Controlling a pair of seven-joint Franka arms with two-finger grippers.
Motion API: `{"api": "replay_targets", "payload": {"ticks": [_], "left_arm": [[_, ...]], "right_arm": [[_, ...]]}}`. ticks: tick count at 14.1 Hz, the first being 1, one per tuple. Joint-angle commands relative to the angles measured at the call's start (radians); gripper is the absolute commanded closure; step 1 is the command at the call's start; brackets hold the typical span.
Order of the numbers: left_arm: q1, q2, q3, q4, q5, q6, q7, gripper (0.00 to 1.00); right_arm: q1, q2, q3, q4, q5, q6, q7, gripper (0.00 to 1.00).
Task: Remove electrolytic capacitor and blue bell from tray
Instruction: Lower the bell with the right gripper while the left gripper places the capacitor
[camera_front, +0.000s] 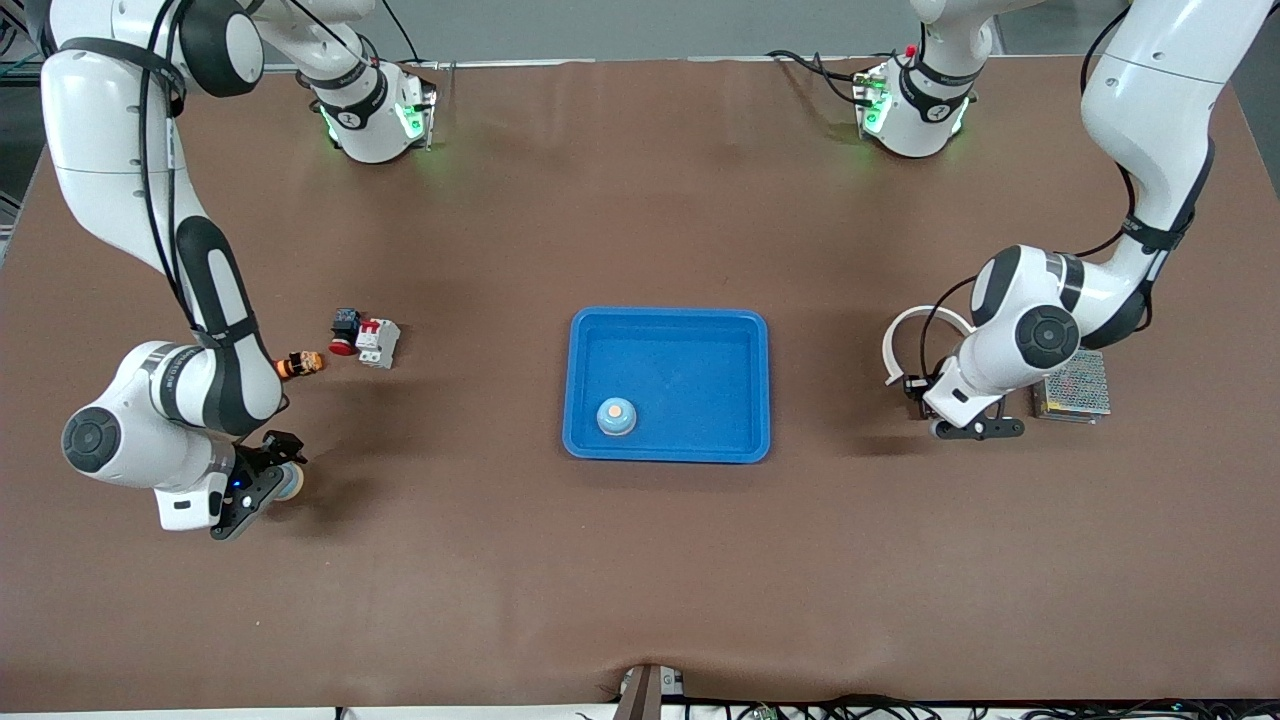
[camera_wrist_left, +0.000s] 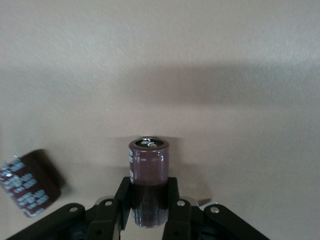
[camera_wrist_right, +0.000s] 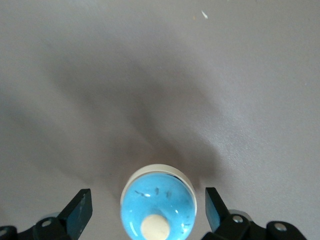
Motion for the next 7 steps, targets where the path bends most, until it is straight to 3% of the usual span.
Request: {"api": "replay_targets", "payload": {"ticks": [1,2,3,5,6,7], "left_arm": [[0.017,-0.035,-0.009,-0.037,0.010,0.020,0.009,1.00],[0.017,-0.034,-0.009,-0.037,0.010,0.020,0.009,1.00],[0.017,-0.029,-0.009,-0.035,0.010,0.020,0.009,0.79],[0.016,-0.027,-0.009,-0.030,0.010,0.020,0.003,0.12],[0.016,-0.029,-0.009,-0.029,0.012,0.020,0.001,0.00],[0.016,-0.033,-0.009,-0.024,0.010,0.017,0.000,0.00]], "right_arm": [[0.001,-0.020,0.013,0.067,0.012,-0.120,0.080,0.00],[0.010,-0.026,0.013,0.088,0.012,-0.166,0.120,0.00],[0.028,-0.031,0.011,0.108,0.009,-0.212,0.178,0.00],[0.045,-0.046,0.011,0.120,0.004,-0.260,0.276,0.00],[0.057,-0.060,0.013,0.120,0.004,-0.266,0.330,0.00],[0.074,-0.071,0.011,0.120,0.004,-0.283,0.381,0.00]]}}
